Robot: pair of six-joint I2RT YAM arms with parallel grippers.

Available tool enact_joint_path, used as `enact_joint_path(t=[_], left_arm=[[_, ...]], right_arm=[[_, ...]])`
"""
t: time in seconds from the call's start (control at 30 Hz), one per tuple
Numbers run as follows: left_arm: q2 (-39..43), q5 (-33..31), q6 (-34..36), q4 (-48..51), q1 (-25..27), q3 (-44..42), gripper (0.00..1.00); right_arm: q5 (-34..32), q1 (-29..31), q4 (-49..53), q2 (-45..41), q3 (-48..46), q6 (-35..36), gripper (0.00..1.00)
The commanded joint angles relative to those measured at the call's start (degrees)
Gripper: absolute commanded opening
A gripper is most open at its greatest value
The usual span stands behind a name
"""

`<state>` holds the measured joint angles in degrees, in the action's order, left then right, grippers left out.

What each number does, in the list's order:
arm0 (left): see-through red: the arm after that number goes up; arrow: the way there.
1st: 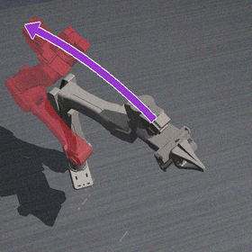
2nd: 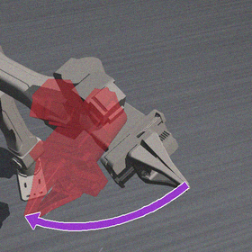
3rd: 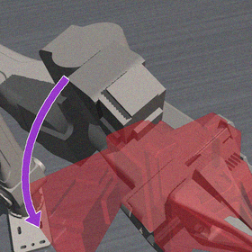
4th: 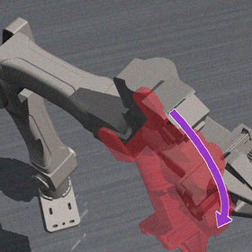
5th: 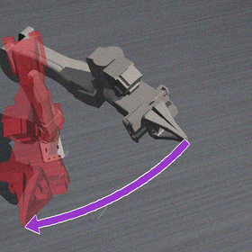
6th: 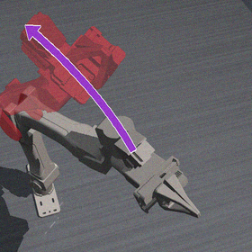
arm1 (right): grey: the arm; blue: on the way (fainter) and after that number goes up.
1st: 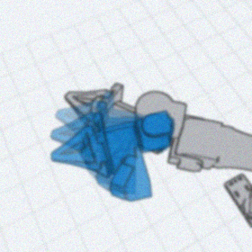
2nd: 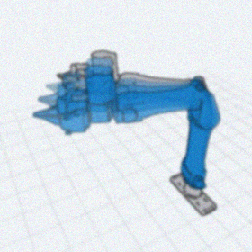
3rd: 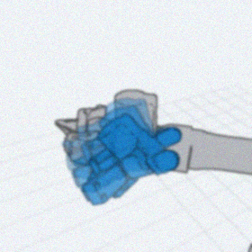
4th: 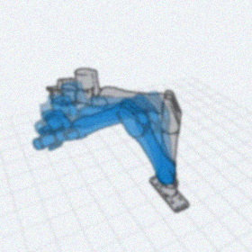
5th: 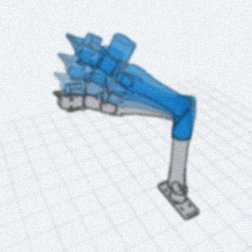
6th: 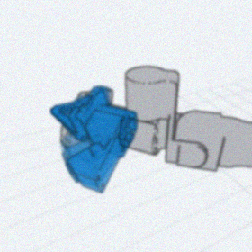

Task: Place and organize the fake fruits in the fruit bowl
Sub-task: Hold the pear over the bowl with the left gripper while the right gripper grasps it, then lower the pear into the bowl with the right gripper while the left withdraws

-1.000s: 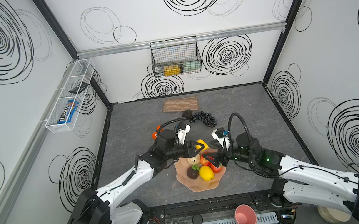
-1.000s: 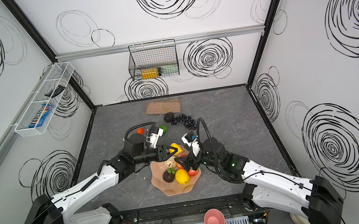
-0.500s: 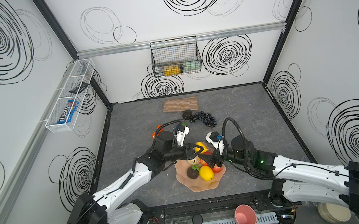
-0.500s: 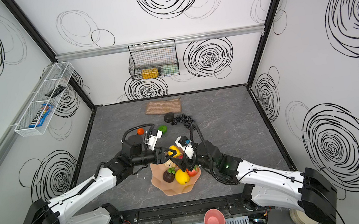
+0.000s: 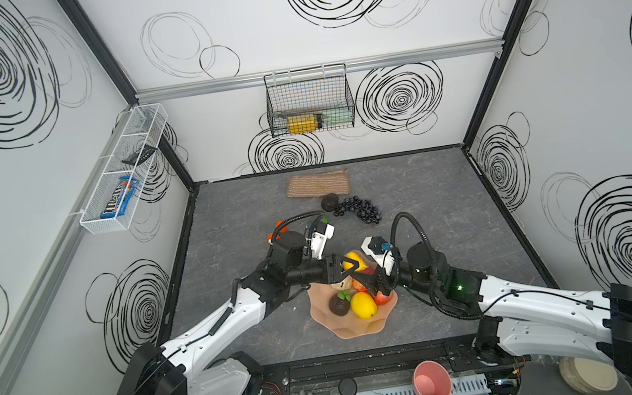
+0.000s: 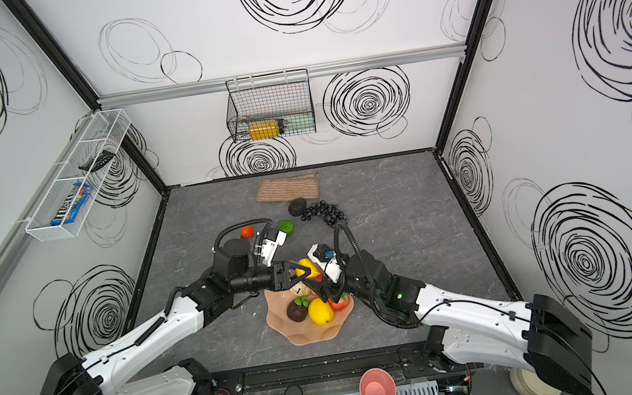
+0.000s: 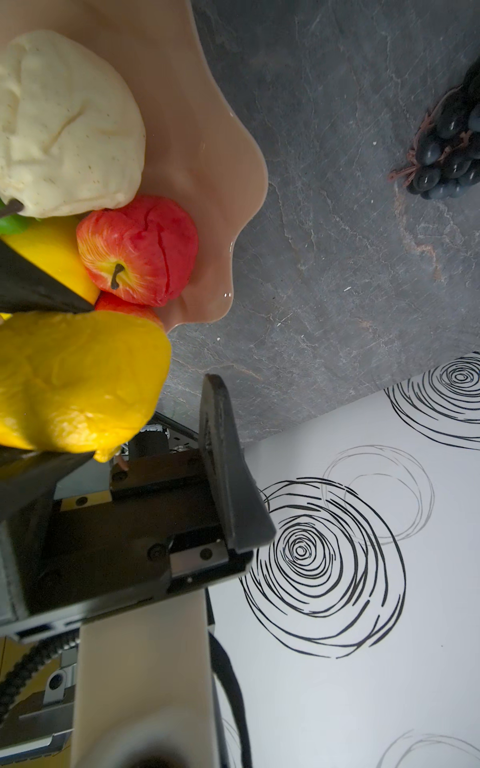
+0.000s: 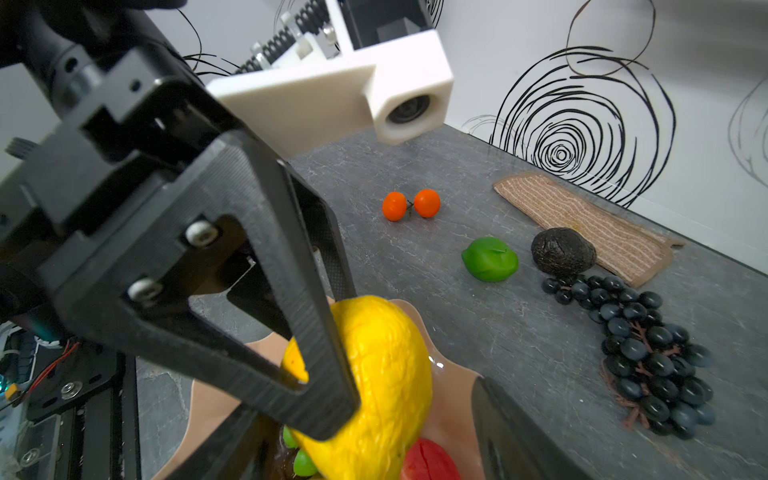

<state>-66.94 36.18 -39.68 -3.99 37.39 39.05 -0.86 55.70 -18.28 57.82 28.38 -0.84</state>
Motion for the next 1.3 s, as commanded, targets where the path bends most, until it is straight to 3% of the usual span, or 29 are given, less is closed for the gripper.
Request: enact_joint_path(t=[0.0,0.3,0.73,0.9,1.27], left_arm=[[0.4,2.5,0.9,-0.2,0.5,1.4,0.47],[0.2,2.4,1.0,-0.6,0.7,1.1,0.47],[-1.2,2.3,0.5,-2.2,0.7,1.2,0.47],[-1.1,1.6,0.4,-3.1,0.5,1.0,0.52],[0.3,0.7,0.0,-4.1,-1.3,-0.9,0.65]], right_arm=[[-1.6,0.1,-3.4,1.1,0.2,1.0,0.74],[-0.8,0.9,-4.6,1.8,0.2,1.4,0.8],[-2.2,1.4,-4.3,0.6,-0.5,0.4,0.57],[-2.7,1.4,-3.2,1.3,0.4,-0.3,0.51],[-3.0,1.4,-1.0,2.9,1.5,-2.1,0.48]])
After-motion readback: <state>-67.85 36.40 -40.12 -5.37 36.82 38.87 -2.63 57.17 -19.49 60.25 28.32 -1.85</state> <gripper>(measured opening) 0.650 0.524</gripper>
